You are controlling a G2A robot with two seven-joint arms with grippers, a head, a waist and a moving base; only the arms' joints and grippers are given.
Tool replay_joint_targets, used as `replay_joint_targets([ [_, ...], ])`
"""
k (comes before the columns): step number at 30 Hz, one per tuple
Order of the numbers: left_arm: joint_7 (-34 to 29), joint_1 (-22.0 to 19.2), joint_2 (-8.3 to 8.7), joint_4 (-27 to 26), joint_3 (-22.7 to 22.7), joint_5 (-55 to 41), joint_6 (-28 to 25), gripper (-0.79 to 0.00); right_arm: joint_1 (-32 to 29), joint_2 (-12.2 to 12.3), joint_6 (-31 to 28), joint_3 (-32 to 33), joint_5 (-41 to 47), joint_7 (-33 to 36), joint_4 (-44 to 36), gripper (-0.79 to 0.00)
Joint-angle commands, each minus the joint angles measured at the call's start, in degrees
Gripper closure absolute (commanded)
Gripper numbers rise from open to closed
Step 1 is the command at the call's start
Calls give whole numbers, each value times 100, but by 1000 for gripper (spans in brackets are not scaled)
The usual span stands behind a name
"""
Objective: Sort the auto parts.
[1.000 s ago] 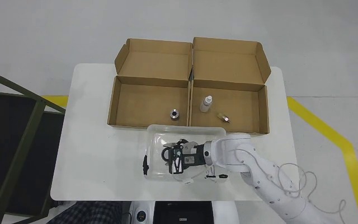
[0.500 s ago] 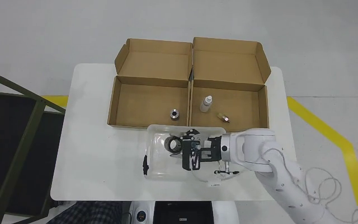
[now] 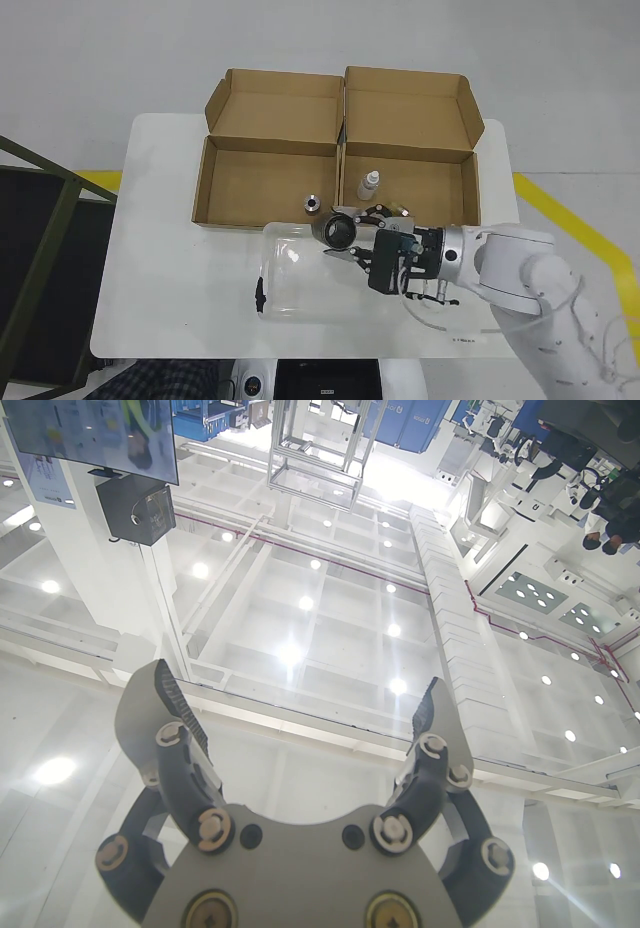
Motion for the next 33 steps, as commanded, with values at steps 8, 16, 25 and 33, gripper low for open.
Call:
replay_joint_targets([
  [8, 0, 0, 0, 0, 0, 0, 0, -785, -79, 56, 145, 384, 87, -180, -161, 0],
  [16, 0, 0, 0, 0, 0, 0, 0, -785, -132, 108, 189, 742, 138, -308, -200, 0],
  [25, 0, 0, 0, 0, 0, 0, 0, -785, 3, 137, 151, 720, 175, -335, -38, 0],
  [33, 0, 0, 0, 0, 0, 0, 0, -785, 176, 124, 165, 314, 123, -296, 254, 0],
])
